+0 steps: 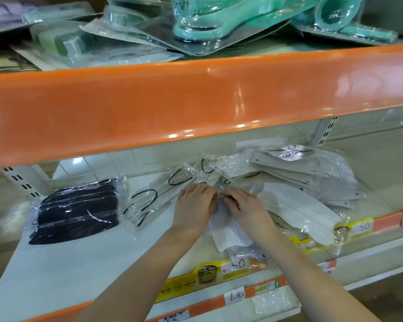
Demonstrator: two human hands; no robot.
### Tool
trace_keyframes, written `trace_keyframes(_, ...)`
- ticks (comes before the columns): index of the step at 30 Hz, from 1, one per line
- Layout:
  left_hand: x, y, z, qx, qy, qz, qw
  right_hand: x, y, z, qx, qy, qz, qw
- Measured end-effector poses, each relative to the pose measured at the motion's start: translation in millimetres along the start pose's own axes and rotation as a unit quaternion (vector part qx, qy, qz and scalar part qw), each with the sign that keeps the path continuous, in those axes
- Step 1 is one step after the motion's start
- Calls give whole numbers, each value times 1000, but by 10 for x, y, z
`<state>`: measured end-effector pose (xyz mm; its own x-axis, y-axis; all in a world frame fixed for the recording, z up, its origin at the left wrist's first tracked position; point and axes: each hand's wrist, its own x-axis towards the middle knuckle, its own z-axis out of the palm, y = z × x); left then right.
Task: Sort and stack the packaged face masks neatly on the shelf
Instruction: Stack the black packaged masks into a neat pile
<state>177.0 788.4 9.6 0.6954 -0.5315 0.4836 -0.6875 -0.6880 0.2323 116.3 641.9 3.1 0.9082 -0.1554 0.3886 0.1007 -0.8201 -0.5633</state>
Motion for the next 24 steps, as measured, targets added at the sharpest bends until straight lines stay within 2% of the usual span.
trace_keyframes(3,47,32,-106,-53,19,-7,998,33,-77,-63,62,7,25,998)
trace_keyframes(6,65,6,-172,-162,19,-90,982,85,-131,-169,104,29,72,992)
trace_keyframes(8,70,-18,-236,-260,62,-140,953,112,-130,-215,119,51,78,989)
trace_keyframes(10,87,-43,-331,-338,124,-202,911,135,-119,-247,117,46,80,989)
trace_keyframes(15,74,-250,-477,-404,199,-332,829,201,-73,-261,144,-22,125,981)
trace_keyframes(18,17,-380,-536,-462,212,-390,768,225,-60,-197,187,-21,167,968)
trace_keyframes(20,-51,-457,-569,-482,194,-411,749,231,-92,-171,232,5,189,954)
trace_keyframes(24,-225,-592,-570,-480,156,-435,746,245,-187,-125,256,34,203,944)
